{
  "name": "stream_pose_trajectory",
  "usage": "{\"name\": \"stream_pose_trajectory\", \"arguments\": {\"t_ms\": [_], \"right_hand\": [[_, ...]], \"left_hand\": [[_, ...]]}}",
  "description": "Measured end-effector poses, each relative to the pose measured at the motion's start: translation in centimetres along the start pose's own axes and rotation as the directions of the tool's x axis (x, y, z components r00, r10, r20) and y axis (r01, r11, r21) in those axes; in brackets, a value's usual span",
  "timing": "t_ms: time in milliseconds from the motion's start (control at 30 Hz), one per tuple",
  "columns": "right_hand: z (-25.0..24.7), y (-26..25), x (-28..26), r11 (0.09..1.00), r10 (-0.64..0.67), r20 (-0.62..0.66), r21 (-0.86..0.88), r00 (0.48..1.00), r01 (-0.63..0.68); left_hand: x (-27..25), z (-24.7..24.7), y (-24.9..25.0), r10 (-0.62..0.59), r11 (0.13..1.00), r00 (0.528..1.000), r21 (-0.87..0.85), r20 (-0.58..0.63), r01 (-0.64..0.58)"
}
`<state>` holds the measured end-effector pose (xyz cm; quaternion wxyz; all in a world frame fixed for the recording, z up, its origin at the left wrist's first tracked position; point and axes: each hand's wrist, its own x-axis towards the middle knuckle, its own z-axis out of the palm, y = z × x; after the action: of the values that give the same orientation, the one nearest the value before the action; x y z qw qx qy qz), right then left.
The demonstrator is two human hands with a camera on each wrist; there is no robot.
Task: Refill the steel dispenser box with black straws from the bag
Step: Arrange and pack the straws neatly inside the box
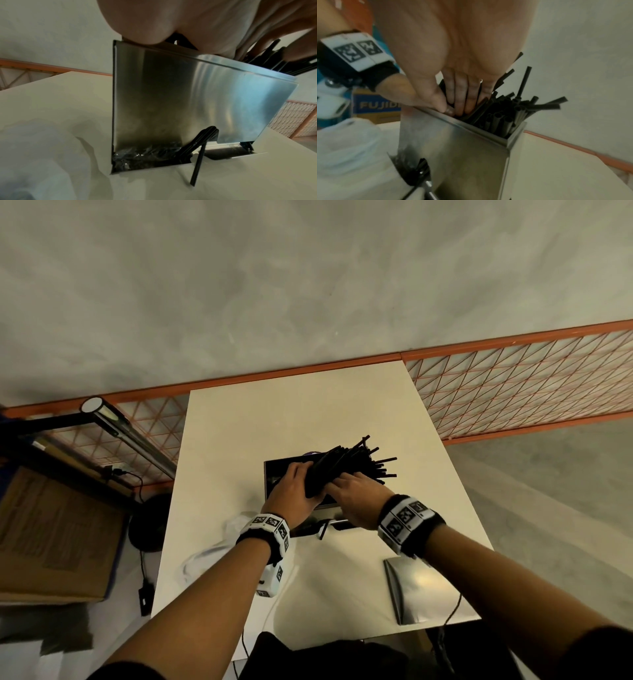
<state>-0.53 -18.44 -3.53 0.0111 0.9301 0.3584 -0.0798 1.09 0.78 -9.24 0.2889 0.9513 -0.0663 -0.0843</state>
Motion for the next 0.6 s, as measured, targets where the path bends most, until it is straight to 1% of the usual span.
{"name": "stream_pose_trajectory", "arguments": {"t_ms": [133, 233, 400, 467, 600], "right_hand": [[-1.7, -0.1, 0.9, 0.973, -0.021, 0.09, -0.227, 0.996, 0.041], [-2.2, -0.6, 1.2, 0.946, -0.014, 0.146, -0.317, 0.989, 0.06], [-1.9, -1.1, 1.4, 0.933, 0.013, 0.233, -0.352, 0.972, 0.072], [-1.9, -1.1, 1.4, 0.933, 0.005, 0.262, -0.349, 0.965, 0.09], [-1.8, -0.7, 2.2, 0.953, 0.01, 0.274, -0.294, 0.962, 0.074]], "left_hand": [[0.0, -0.1, 0.1, -0.021, 1.0, 1.0, -0.014, 0.009, 0.021], [0.0, -0.2, 0.2, -0.025, 0.999, 1.0, -0.027, 0.007, 0.025], [0.0, -0.2, 0.2, -0.018, 1.0, 1.0, -0.011, 0.003, 0.018], [0.1, -0.2, 0.3, -0.019, 1.0, 1.0, 0.0, 0.002, 0.019], [0.1, -0.3, 0.3, -0.013, 1.0, 1.0, -0.01, 0.002, 0.013]]}}
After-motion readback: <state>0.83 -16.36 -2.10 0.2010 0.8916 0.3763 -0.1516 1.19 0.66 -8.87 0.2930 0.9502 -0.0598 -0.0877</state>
